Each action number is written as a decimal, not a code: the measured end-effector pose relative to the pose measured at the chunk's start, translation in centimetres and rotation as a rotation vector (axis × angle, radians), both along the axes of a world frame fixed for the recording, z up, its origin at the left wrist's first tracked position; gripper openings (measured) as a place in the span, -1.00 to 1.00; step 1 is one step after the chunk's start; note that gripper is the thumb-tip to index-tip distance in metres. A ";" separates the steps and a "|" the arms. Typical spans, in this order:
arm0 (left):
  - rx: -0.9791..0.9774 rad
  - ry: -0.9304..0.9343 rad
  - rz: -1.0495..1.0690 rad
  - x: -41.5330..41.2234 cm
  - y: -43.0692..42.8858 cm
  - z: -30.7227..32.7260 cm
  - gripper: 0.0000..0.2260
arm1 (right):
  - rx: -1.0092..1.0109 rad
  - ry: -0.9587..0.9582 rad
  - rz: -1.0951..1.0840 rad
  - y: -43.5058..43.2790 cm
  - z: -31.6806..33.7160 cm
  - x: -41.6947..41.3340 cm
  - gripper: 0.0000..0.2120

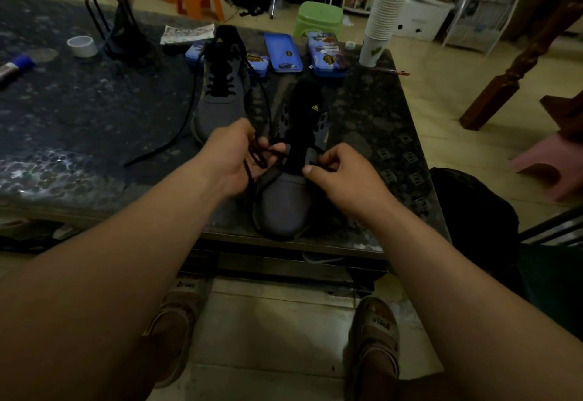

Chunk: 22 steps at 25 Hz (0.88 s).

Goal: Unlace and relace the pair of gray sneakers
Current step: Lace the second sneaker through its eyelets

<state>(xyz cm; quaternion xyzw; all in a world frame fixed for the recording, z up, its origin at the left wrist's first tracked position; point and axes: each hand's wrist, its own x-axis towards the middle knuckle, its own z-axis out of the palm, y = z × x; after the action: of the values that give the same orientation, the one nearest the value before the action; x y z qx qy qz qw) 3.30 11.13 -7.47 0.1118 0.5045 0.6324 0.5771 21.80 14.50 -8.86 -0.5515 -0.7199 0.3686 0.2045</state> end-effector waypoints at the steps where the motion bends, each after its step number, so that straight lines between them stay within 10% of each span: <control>1: 0.016 0.232 -0.048 0.1 0.1 -0.1 -0.83 | -0.023 0.006 0.004 0.1 0.2 0.2 -0.71; 5: 0.099 1.374 -0.452 0.6 -0.3 0.0 -0.91 | -0.162 0.213 -0.089 0.7 0.9 0.8 -0.91; 10: 0.161 1.706 -0.633 0.8 -0.2 0.1 -0.91 | -0.097 0.260 -0.111 0.7 0.6 -0.3 -0.95; 15: 0.069 1.454 -0.590 0.6 0.2 0.0 -0.85 | 0.057 -0.028 -0.094 1.0 0.2 -1.8 -0.67; 20: 0.019 0.184 -0.037 0.6 0.2 1.5 -0.88 | -0.021 0.001 -0.059 1.0 0.4 -1.3 -0.66; 22: 0.029 0.287 -0.031 0.8 0.1 1.3 -0.89 | -0.123 0.127 -0.078 1.1 0.4 -1.0 -0.70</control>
<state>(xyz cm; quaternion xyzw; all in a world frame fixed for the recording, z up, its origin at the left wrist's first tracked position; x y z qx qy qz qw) 4.09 11.27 -6.12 0.2171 0.5708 0.6083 0.5070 20.81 15.62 -8.46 -0.5662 -0.6593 0.4381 0.2298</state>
